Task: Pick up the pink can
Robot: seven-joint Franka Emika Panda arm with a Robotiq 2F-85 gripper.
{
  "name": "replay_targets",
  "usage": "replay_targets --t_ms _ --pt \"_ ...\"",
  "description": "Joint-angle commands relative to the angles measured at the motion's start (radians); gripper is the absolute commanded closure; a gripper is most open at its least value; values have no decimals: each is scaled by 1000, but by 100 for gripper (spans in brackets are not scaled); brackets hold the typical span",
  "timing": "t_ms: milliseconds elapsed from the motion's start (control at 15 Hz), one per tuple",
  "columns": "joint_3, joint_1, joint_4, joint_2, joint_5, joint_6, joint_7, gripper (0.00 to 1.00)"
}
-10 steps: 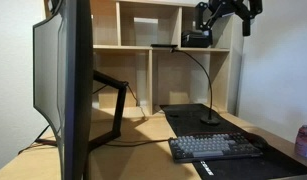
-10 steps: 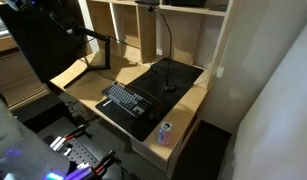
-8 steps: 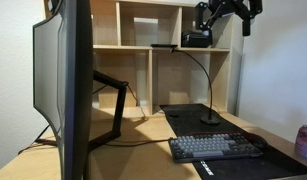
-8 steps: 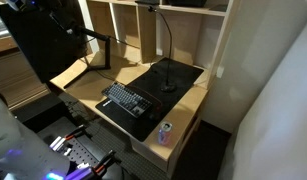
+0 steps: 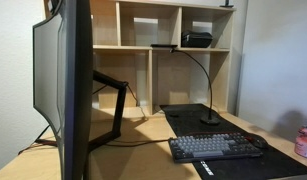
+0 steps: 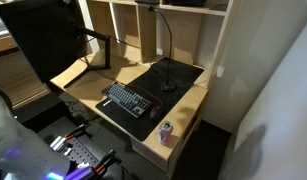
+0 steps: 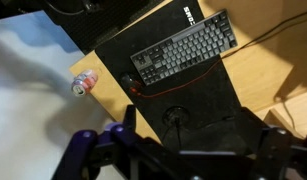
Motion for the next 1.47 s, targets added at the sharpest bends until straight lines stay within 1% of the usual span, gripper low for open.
replay_targets --t_ms 0,67,133,267,333,400,467,533,667,867,933,1000,1067,1267,1333,1400 --pt "-76 -71 257 120 -1 -160 67 0" --pt "-99 -82 320 139 15 -194 93 0" --pt "-87 -46 183 63 -4 -112 51 0" --pt "-116 -61 274 102 -2 -157 68 0" --pt "-119 -61 291 113 -2 -163 74 0" --pt "-119 -68 280 142 -3 -169 98 0" --pt "-129 -87 240 161 -5 -152 137 0" --pt "-152 -100 170 158 -15 -117 156 0" --pt "-184 -117 79 150 -29 -87 212 0" --pt "-242 -161 -89 151 -71 34 309 0" --pt "-256 -175 -116 161 -83 59 347 0" --pt "-267 -182 -94 184 -65 25 386 0" --pt "-264 -155 -69 183 -70 16 332 0" --pt "-280 -168 -87 191 -70 17 373 0" --pt "-279 -167 -87 190 -70 17 378 0" --pt "-261 -168 -98 202 -89 30 409 0"
